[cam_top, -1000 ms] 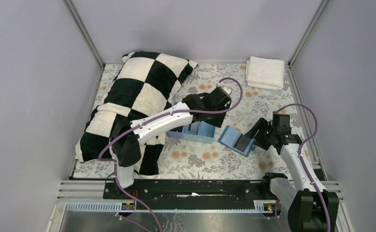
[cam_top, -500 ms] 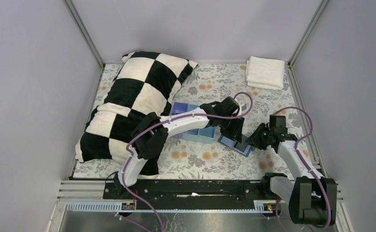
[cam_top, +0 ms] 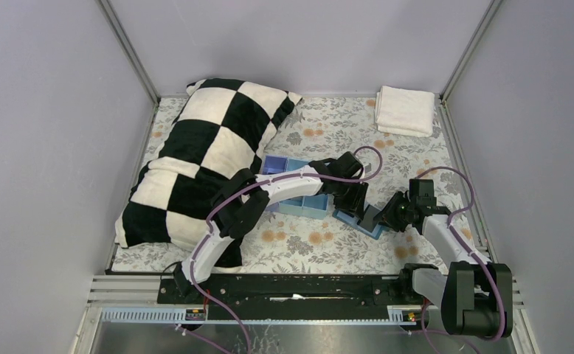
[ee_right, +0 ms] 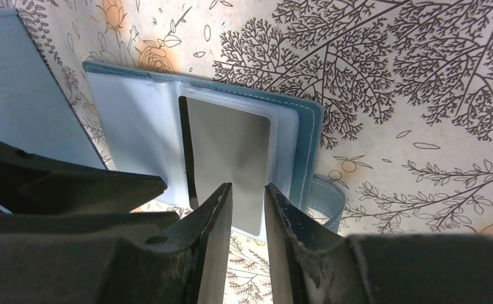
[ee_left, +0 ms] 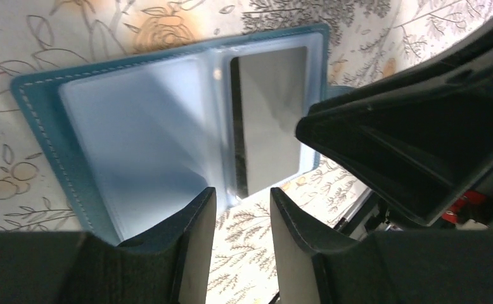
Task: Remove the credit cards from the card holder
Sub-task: Remove the credit card from the card holder.
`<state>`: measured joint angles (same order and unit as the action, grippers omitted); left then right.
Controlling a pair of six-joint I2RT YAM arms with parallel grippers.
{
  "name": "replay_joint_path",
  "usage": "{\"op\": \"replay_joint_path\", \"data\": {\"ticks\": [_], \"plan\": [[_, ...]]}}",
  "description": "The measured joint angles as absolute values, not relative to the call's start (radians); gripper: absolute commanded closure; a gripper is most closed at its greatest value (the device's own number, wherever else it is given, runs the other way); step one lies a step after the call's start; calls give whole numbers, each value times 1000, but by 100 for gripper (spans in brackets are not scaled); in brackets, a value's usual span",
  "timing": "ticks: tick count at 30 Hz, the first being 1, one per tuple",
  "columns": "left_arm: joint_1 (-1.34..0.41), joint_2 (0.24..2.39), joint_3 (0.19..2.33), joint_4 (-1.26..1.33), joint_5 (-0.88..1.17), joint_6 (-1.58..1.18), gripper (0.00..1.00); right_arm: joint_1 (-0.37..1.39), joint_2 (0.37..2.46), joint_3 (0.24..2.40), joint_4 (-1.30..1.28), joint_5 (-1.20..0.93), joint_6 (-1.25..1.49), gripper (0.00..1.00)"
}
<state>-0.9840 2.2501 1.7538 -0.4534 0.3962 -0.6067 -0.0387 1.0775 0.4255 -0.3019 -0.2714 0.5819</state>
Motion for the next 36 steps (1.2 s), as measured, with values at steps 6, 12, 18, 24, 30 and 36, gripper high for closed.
{"op": "replay_joint_path", "data": {"ticks": [6,12,18,24,30,36], "plan": [[-965,2262,1753,-452,397,-602,64,-39,1085,421,-285,-273,584,67],[-960,2262,1754,-450,398,-594,67,-39,1092,413,-257,-275,590,67],[-960,2262,1753,-445,410,-591,68,-39,1105,407,-223,-290,601,68],[-960,2262,1753,-441,422,-591,72,-39,1110,400,-203,-301,606,69],[-958,2262,1753,-424,446,-595,75,-39,1110,396,-195,-304,608,69],[-955,2280,1753,-413,464,-600,74,-39,1110,395,-192,-306,607,69]]}}
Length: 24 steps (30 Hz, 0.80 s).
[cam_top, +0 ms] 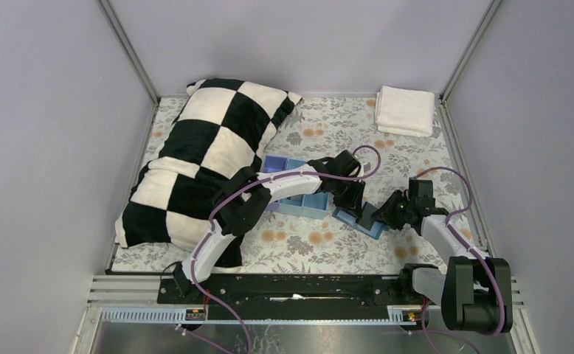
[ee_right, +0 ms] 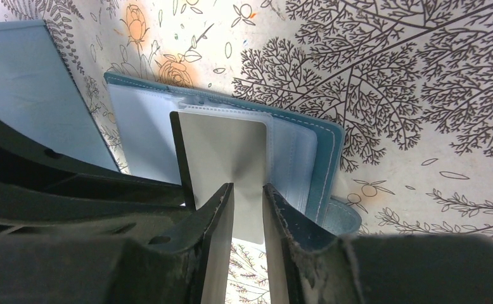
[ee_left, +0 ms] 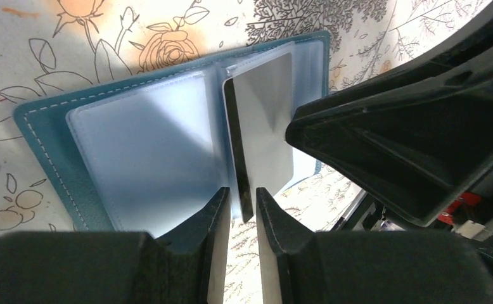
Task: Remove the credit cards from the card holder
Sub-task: Remove the credit card from the card holder.
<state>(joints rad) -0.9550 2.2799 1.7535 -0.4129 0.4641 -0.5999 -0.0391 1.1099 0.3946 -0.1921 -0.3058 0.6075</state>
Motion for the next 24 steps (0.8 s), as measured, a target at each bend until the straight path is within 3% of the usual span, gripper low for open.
{"op": "replay_joint_path", "data": {"ticks": [7,14,24], "plan": [[-954,2302,1753,-410,470,-604,73,-39,1110,395,-192,-306,607,69],[-954,2302,1753,-393,480,-622,100,-39,1110,395,-192,-306,607,69],[-941,2298,1721,-360,498,-627,100,-39,1110,394,-192,-305,607,69]]}}
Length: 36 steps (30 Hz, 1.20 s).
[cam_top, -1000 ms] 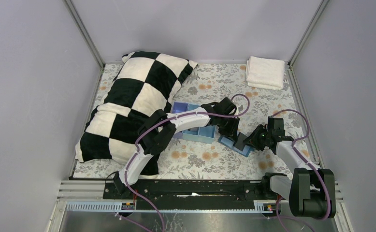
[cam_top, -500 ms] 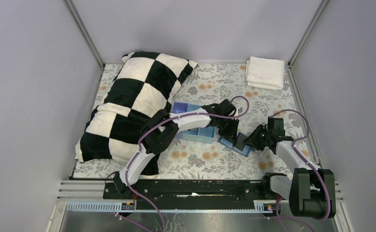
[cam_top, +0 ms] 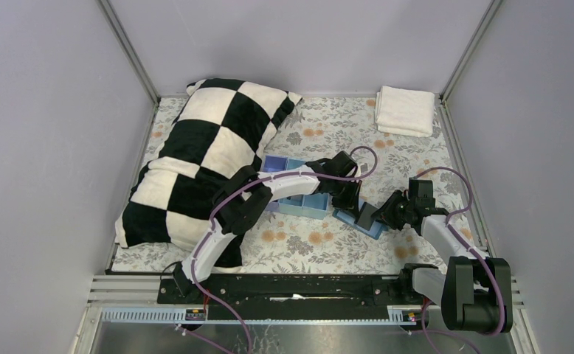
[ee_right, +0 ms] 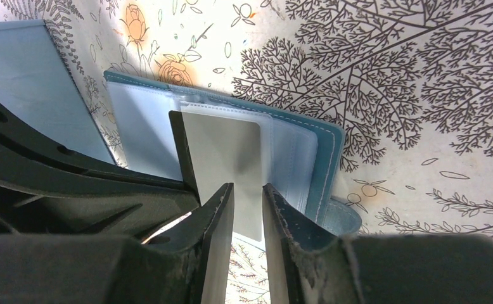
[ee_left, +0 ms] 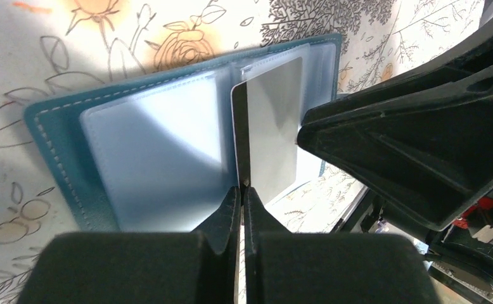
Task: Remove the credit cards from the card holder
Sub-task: Remove the credit card from the card holder.
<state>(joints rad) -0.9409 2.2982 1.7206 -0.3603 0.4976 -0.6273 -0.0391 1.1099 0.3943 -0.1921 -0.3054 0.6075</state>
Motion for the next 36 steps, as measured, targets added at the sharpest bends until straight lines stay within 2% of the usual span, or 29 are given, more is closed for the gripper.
{"op": "replay_joint_path", "data": {"ticks": [23,36], "plan": [[-888,2168,1675,-432,418,-559,100,-39,1079,387,-201,-304,625,66],[-884,2152,1732,-593,326,-481,100,-39,1027,391,-201,-334,652,66]]}}
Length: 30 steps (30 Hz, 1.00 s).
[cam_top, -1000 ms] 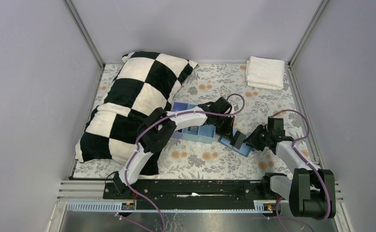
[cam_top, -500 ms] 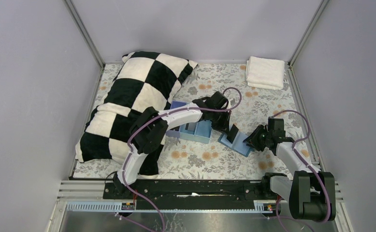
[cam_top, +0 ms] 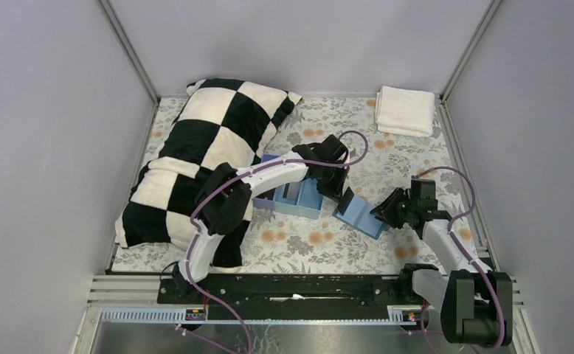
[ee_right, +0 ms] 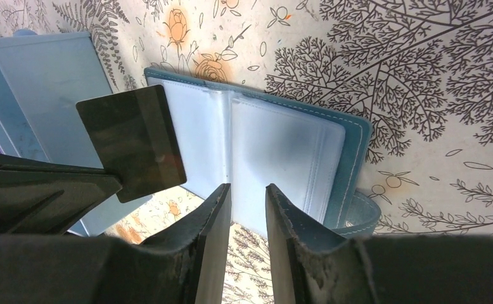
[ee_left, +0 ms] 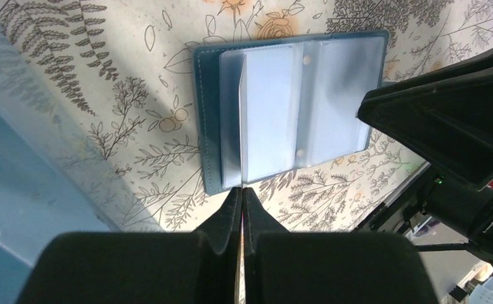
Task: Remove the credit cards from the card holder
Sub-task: Remove the credit card from the card holder, then place the credit card in the storage box.
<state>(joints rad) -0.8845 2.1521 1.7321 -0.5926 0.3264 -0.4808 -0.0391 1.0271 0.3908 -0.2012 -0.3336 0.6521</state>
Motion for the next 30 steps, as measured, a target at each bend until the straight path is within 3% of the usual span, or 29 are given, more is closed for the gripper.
{"op": "replay_joint_path", "data": {"ticks": [12,19,30], "plan": [[-884,2104,1898,-782,223,-436,100,-39,1024,395,-200,-337,667,66],[-880,1975,1969,-928,17,-406,100,-39,1025,396,-200,-342,668,65],[-752,1786,1753,-1042,-354,-392,100,-39,1051,408,-191,-358,672,65]]}}
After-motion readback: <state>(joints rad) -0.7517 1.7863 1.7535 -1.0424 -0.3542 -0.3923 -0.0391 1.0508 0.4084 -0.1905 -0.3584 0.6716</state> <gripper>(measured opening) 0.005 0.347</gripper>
